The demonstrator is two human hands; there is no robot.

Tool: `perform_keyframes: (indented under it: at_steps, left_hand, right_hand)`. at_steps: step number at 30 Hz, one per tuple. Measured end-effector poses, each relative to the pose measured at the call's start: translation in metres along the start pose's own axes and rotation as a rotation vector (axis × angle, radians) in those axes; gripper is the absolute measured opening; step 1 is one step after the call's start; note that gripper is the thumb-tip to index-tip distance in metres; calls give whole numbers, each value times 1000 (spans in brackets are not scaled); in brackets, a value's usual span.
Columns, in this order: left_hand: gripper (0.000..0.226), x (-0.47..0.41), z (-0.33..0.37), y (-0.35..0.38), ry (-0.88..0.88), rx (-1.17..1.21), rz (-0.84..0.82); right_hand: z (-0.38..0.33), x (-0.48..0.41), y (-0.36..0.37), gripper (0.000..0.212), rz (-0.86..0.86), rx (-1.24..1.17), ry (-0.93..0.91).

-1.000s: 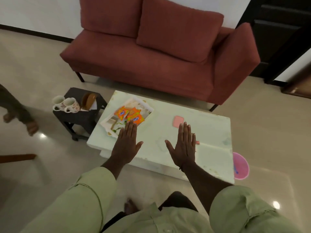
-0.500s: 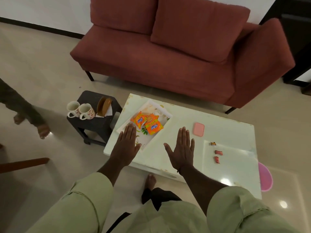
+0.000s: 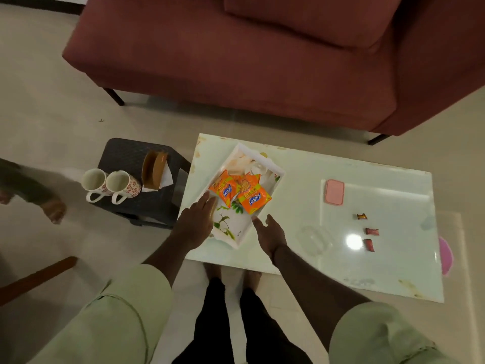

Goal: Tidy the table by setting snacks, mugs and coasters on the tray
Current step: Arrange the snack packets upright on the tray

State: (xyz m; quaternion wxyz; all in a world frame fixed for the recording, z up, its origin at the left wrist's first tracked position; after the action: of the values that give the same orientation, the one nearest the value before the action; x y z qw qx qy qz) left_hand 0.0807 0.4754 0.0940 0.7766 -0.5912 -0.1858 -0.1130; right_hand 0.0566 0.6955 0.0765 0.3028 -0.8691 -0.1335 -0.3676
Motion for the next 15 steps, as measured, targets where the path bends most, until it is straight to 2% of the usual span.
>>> perform_keyframes:
  at_steps: [4,7,11,15]
  left_hand:
    - [68,-60,-30,9,57,-36,-47]
    - [76,-103,-46,24,84,-78,-64]
    - [77,-145,-54,58,137,-101,-44]
    - [95,-186,-57,91,278,-151,19]
  right_hand:
    - [-18,-40,30,63,-21,-156,110]
    - [-27,-73,53,26,-3,-222,108]
    - [-36,-118,87,24,31,-389,132]
    - [-33,-158,113,27,253,-476,154]
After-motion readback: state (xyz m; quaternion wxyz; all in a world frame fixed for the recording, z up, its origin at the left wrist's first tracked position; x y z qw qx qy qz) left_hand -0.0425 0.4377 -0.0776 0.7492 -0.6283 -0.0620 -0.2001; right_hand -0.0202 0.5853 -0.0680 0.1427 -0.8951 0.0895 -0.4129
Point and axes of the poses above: each hand's wrist, its own x-axis away from the middle knuckle, its own y-axis out of the palm, z = x × y, the point moved 2 cm from there along -x, towards the middle knuckle, and after that the axes turned 3 degrees about -y, right-handed, at the moved point
